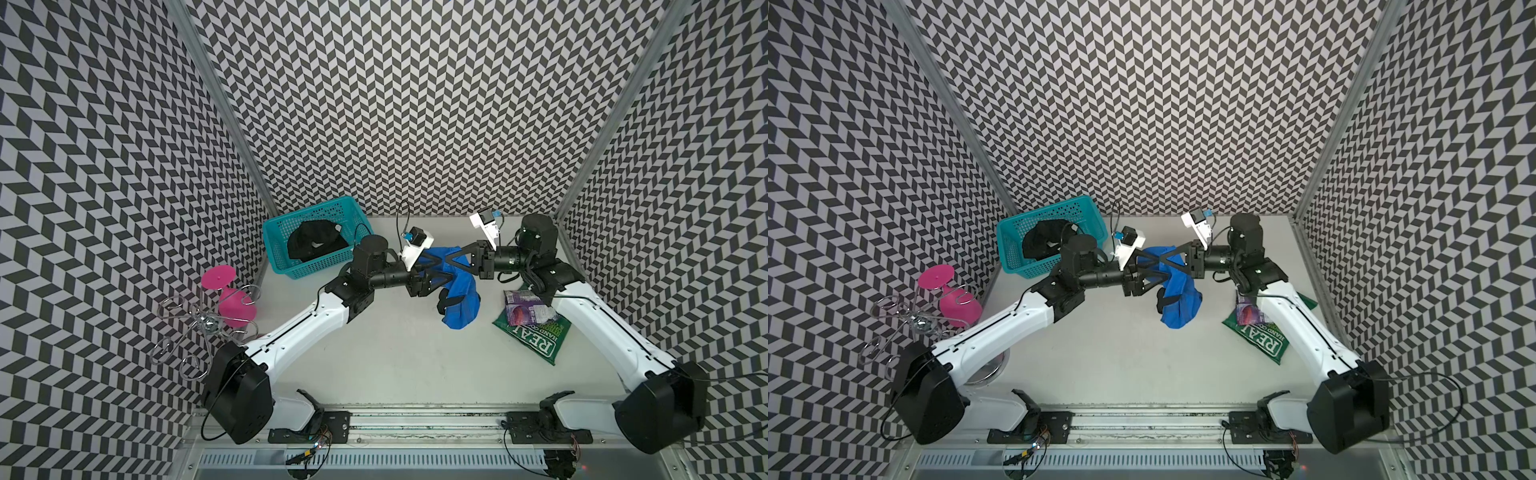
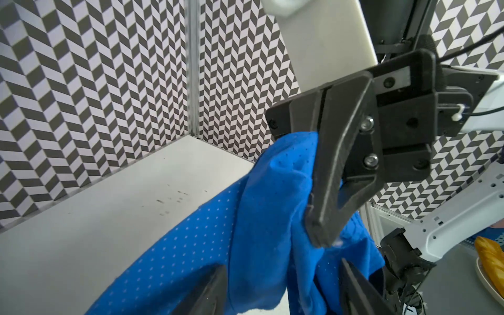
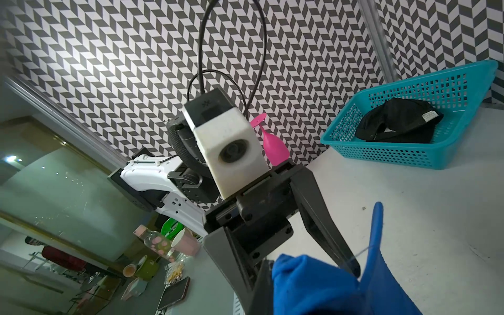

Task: Turn the baseball cap inside out
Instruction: Turn over the baseball cap.

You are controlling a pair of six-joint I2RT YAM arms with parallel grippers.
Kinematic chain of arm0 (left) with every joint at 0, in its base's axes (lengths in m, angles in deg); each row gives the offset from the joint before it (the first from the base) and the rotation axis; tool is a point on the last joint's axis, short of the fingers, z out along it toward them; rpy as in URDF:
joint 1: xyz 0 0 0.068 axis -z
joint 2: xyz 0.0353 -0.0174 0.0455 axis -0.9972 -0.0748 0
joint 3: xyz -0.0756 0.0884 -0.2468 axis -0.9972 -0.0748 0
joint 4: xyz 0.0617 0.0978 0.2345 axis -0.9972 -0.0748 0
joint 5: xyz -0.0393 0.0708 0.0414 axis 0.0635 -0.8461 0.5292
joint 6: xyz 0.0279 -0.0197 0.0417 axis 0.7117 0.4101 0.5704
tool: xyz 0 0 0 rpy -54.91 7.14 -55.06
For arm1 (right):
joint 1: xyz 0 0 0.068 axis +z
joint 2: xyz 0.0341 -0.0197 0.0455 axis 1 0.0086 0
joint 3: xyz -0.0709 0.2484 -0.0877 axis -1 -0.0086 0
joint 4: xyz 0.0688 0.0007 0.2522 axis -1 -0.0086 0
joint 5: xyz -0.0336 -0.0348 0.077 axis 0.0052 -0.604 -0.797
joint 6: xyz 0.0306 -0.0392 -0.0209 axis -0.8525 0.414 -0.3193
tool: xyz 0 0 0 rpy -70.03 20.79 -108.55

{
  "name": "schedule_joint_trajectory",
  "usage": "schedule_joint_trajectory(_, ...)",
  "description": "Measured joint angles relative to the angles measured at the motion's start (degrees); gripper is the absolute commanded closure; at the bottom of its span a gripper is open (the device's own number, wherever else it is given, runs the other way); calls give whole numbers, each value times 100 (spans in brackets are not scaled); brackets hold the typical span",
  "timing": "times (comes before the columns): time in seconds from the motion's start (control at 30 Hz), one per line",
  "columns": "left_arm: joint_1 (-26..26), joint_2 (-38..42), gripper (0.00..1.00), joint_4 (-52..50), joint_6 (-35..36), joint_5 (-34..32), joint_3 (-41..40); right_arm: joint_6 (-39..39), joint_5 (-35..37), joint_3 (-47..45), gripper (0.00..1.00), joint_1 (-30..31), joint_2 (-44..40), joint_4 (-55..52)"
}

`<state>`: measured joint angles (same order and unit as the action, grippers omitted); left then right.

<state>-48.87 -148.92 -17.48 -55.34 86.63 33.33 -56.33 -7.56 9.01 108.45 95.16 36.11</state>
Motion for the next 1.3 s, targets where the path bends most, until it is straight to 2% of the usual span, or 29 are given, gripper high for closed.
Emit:
schedule_joint_trajectory(0.1,70,-103,50,153,-111,-66,11,-63,-81,0,96,0,0,52)
schedule_joint_trajectory(0.27,190,-374,44,446,-341,-31,87,-214,-160,0,96,-2,0,271)
schedule_joint_trajectory(0.33,289,-509,46,608,-444,42,125,-208,-168,0,96,-11,4,284)
schedule_joint_trajectory(0.37,323,-551,49,682,-498,76,127,-192,-166,0,96,-13,13,282)
schedule_joint_trajectory(0.5,385,-610,81,938,-776,127,111,-44,31,66,92,-24,157,251)
schedule_joint_trajectory(0.57,387,-610,93,999,-846,39,90,63,267,107,83,-26,219,184)
schedule_joint_trajectory(0.63,378,-610,98,1008,-929,-101,50,227,616,162,60,-26,238,83)
schedule_joint_trajectory(0.7,374,-610,100,997,-1016,-302,31,387,1051,243,38,4,238,-7)
schedule_joint_trajectory(0.77,372,-601,100,994,-1139,-627,31,549,1493,286,19,26,192,-61)
schedule_joint_trajectory(0.8,367,-584,100,977,-1246,-839,31,634,1742,286,11,28,136,-83)
schedule_joint_trajectory(0.87,363,-529,100,918,-1517,-1237,31,782,2201,247,3,37,-48,-46)
schedule_joint_trajectory(1.1,92,-302,100,846,-3174,-2173,31,1646,3945,-1064,0,111,-1639,1353)
schedule_joint_trajectory(1.17,11,-299,100,841,-3526,-2317,31,1989,4402,-1349,0,343,-1873,1670)
schedule_joint_trajectory(1.3,-13,-297,100,828,-4094,-2516,31,2671,5410,-1628,0,1233,-1860,1993)
